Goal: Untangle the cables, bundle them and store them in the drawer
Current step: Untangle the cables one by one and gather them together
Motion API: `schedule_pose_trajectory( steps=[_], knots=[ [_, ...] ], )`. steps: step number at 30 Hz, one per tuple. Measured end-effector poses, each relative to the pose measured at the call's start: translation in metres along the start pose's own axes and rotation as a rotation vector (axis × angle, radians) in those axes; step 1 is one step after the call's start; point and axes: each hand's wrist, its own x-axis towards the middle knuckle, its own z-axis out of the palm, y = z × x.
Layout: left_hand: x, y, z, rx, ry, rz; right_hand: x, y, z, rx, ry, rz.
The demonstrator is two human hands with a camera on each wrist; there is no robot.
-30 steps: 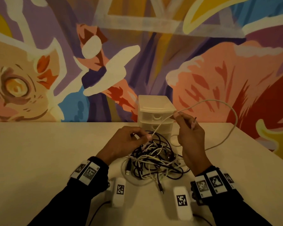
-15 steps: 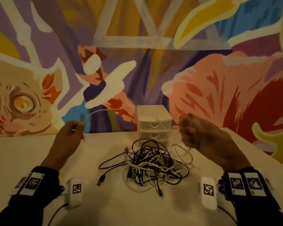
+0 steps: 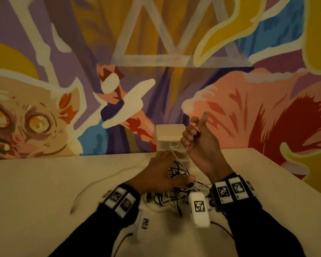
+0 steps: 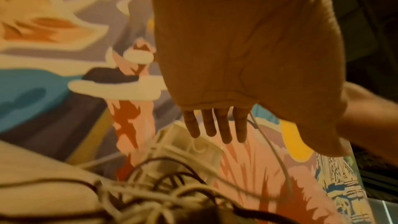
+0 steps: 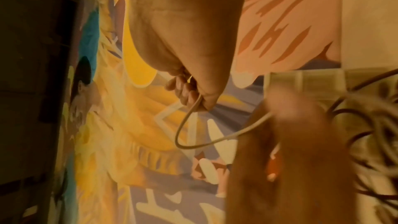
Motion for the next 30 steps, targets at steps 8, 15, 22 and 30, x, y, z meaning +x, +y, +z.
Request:
schedule_pose_trajectory(
  steps=[8,15,22,30],
  knots=[
    [-0.007,-0.004,-0.061,-0.302,0.123,-0.183,0.002,-0.079,-0.020,0.119,0.122,-0.191],
    [-0.080,-0.029,-0.154,0.030,0.064,-0.351,-0.014,-0.053,-0.065,-0.277,0.358,-0.048],
    [-0.114,-0.054,-0.120,-0.003,-0.538,-0.653,-0.019,0.009,-0.058,-0.928,0.090,0.247],
    [-0.030,-0.088,-0.030,-0.098,-0.113,-0.678,-0.019,0.043,-0.054,-1.237,0.043,0.204]
  ],
)
